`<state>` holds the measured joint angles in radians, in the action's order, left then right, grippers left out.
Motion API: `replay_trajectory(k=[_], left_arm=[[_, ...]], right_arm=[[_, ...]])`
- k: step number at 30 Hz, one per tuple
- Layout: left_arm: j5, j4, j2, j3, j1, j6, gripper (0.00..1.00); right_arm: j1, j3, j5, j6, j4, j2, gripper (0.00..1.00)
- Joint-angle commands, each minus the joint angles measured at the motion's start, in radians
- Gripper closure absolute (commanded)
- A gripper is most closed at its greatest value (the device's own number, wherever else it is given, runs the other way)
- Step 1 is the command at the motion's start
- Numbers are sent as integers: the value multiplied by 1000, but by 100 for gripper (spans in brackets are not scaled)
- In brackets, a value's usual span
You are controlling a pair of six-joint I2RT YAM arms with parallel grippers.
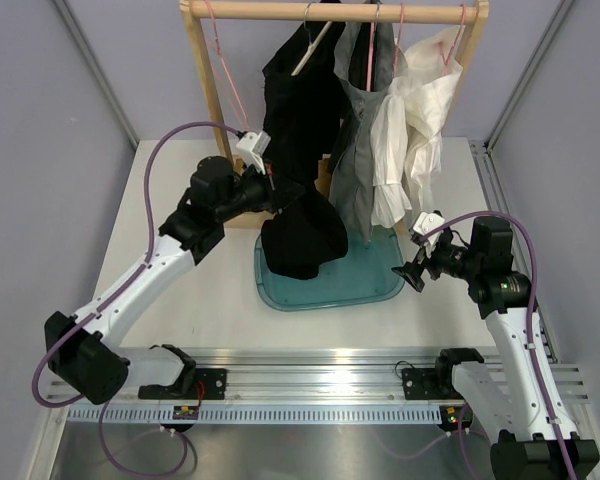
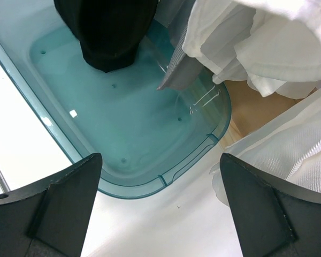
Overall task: Remove the skirt from the hanger
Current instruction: Place the skirt in the bin.
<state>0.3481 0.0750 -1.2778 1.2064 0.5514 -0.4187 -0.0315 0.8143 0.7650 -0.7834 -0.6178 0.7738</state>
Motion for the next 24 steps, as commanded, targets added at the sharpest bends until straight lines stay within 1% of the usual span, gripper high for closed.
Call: replay_trajectory(k=[1,3,5,7,8,9,12,15,18,19,21,23,24], left_arm=[[68,-70,32,-126,7,11,100],[83,-70,63,-172,7,23,100],[84,-69,78,-235,7,28,98],[77,-70,89,-293,8,21,92],[54,-70,89,-312,8,15,86],[49,-79,90,-332,10,12,69],[22,-121,103,-373,10,20,35],[23,-116,132,-357,10,58,25],[0,-78,196,-306,10,160,18],[9,-75,215,-292,10,182,17],[17,-9,258,-240,10,260,14],[17,40,281,-190,10,293,12],[17,86,284,-127,10,313,12]], right_arm=[[7,0,-15,-19,12,5,1],[7,0,-13,-22,10,5,1],[7,0,-12,-22,10,5,1],[7,2,-12,-22,10,8,0],[7,0,-12,-22,12,9,0],[7,2,-15,-22,10,10,0],[7,0,-16,-22,10,16,1],[8,0,-15,-20,10,18,0],[8,0,-13,-22,9,16,1],[7,0,-15,-22,9,16,1],[7,0,-15,-22,9,15,1],[8,0,-13,-22,7,16,1],[8,0,-13,-23,9,18,1]])
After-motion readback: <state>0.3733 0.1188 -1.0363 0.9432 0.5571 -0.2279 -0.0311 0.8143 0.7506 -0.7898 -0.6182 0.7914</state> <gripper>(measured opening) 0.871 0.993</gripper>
